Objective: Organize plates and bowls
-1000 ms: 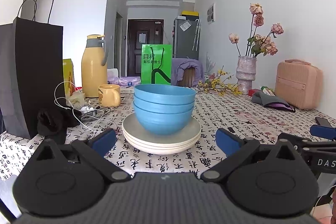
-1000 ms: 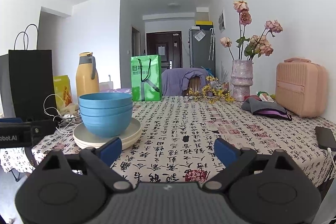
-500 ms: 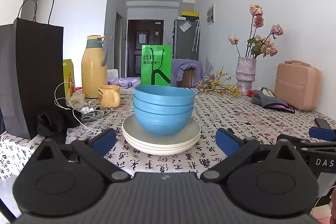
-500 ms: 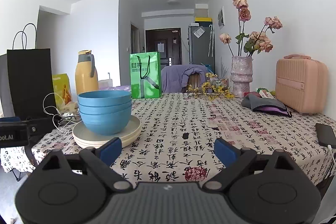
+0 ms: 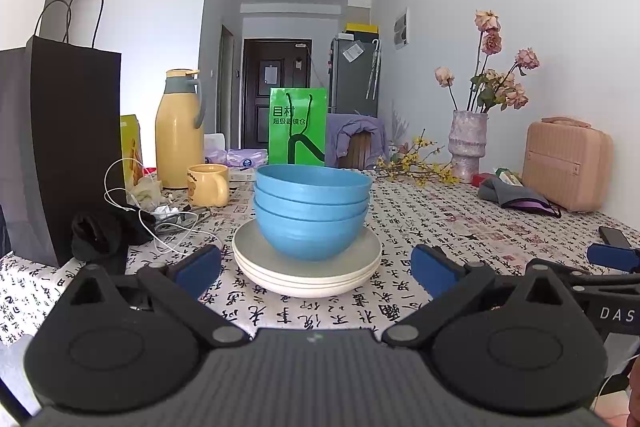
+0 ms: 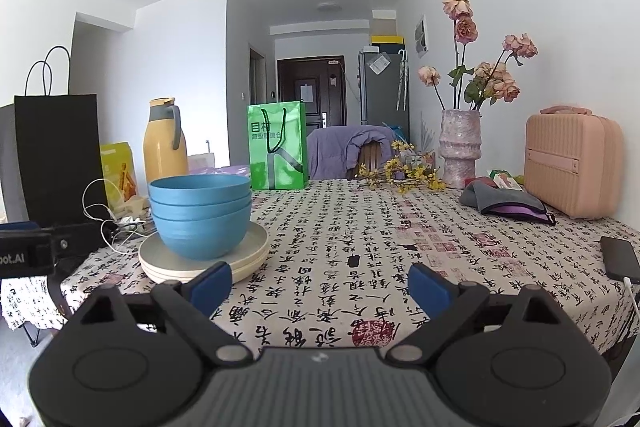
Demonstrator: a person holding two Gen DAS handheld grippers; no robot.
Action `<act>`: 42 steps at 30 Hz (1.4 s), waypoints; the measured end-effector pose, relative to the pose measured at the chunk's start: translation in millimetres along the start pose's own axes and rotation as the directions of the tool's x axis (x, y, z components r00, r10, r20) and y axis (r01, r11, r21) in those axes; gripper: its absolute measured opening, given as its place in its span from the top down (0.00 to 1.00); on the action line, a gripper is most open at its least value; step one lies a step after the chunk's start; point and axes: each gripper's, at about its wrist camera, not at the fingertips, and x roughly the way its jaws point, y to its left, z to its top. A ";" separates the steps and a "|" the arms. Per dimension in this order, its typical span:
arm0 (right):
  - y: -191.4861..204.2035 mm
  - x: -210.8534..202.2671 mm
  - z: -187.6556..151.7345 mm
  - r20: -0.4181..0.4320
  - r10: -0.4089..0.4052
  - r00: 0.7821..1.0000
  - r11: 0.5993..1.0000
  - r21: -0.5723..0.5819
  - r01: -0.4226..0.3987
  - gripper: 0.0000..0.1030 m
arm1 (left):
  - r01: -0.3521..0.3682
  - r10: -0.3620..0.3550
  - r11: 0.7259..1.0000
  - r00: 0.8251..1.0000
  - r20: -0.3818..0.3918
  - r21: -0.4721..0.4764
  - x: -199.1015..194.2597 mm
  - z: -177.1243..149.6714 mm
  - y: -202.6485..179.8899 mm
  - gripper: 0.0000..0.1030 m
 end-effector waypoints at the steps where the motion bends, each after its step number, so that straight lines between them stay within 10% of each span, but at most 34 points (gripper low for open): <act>1: 0.0 0.0 -0.1 0.000 0.001 1.000 1.000 0.000 -0.001 0.08 | 0.001 -0.001 1.000 1.000 0.000 0.000 0.0 0.0 0.0 0.00; 42: -1.7 -2.6 0.0 0.003 -0.006 1.000 1.000 0.017 0.006 0.08 | -0.001 0.001 1.000 1.000 0.004 0.010 -0.9 -0.8 -0.4 0.00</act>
